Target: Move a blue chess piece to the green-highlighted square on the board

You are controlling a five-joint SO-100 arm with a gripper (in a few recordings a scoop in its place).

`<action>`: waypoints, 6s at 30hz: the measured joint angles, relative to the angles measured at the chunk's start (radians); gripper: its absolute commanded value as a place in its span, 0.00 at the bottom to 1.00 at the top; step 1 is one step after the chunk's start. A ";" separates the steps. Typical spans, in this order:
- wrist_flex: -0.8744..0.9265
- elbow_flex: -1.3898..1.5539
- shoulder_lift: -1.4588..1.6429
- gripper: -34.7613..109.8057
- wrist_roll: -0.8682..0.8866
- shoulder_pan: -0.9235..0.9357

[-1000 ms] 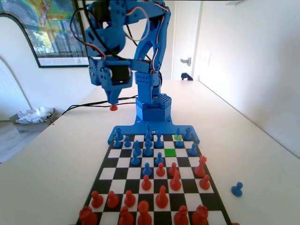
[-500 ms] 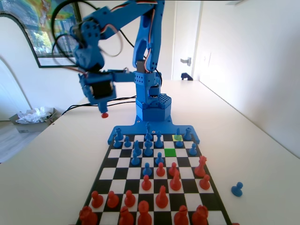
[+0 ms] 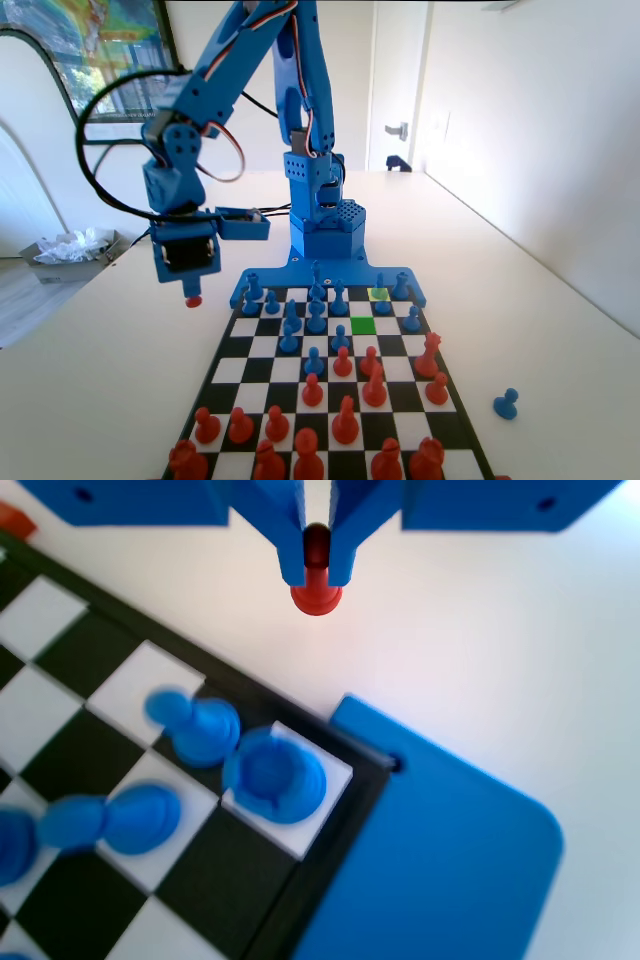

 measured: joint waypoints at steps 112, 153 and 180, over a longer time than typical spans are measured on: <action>0.611 0.040 0.692 0.25 0.551 -0.968; 0.436 0.242 0.607 0.25 0.658 -0.971; 0.601 0.127 0.592 0.25 0.735 -1.017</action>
